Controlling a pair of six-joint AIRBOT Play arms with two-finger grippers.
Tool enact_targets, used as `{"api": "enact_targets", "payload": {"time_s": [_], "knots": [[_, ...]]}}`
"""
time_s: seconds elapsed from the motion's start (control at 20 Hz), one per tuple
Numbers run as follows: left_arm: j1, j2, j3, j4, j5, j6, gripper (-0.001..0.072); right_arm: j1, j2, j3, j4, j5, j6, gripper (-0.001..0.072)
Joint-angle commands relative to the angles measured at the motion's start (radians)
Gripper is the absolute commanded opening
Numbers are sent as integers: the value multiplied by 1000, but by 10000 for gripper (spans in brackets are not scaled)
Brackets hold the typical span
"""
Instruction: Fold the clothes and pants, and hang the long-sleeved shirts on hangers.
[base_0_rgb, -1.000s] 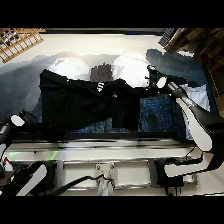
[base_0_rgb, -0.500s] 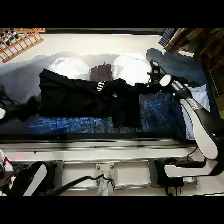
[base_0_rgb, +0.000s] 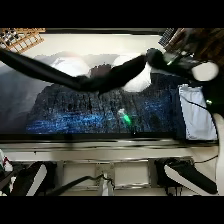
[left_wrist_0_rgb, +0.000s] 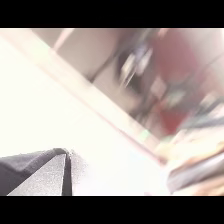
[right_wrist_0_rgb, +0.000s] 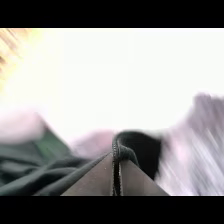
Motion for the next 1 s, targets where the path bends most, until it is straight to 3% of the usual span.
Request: {"api": "enact_targets", "payload": {"time_s": [0.0,0.15,0.35,0.4,0.5,0.55,0.95], "knots": [[0,37,211,-6,57,59,1,1,160,122,110,-125,14,23],[0,82,331,-6,57,155,2,1,242,258,111,-126,13,24],[0,135,355,10,49,212,1,1,306,366,67,-110,11,24],[0,128,354,9,40,212,1,0,306,378,-23,-110,51,24],[-2,93,354,1,21,192,1,0,291,380,-227,-70,259,24],[-9,76,354,1,19,165,1,0,280,380,-270,-30,312,24],[-14,169,354,79,14,159,1,1,374,380,-261,70,314,24]]}}
